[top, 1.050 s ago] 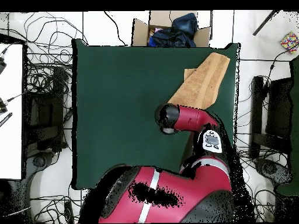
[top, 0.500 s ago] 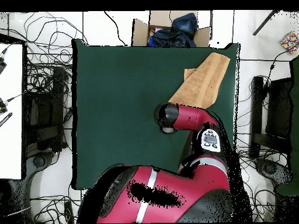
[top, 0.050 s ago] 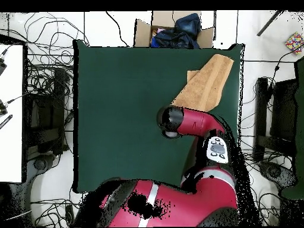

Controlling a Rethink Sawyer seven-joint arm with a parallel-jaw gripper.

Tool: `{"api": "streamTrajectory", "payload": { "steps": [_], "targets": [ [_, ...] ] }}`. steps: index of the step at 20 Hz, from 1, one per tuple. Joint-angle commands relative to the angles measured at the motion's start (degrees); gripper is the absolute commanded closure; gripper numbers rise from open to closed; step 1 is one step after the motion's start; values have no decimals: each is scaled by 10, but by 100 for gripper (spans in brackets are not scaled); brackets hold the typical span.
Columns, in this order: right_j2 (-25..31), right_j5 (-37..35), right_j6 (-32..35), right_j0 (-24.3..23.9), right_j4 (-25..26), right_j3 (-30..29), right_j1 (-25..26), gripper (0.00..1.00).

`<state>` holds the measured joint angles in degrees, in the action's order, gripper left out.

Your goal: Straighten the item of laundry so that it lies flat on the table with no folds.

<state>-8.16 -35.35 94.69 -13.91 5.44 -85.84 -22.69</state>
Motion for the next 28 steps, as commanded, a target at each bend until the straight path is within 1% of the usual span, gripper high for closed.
{"api": "streamTrajectory", "payload": {
  "steps": [1,2,5,7,8,12,17,19,22,24,28],
  "targets": [
    [14,-102,150,42,-64,-96,-90,100],
    [10,-112,153,47,-68,-94,-95,100],
    [3,-110,161,56,-78,-111,-110,100],
    [-7,-121,162,67,-83,-135,-137,100],
    [-10,-126,161,71,-88,-156,-159,100],
    [-34,-174,157,97,-92,-194,-222,100],
    [-65,-251,155,125,-91,-200,-281,100],
    [-74,-284,139,120,-92,-201,-314,100],
    [-78,-327,96,95,-98,-202,-374,100],
    [-78,-339,81,78,-107,-195,-404,100],
    [-68,-359,72,54,-123,-165,-427,100]
  ]
}}
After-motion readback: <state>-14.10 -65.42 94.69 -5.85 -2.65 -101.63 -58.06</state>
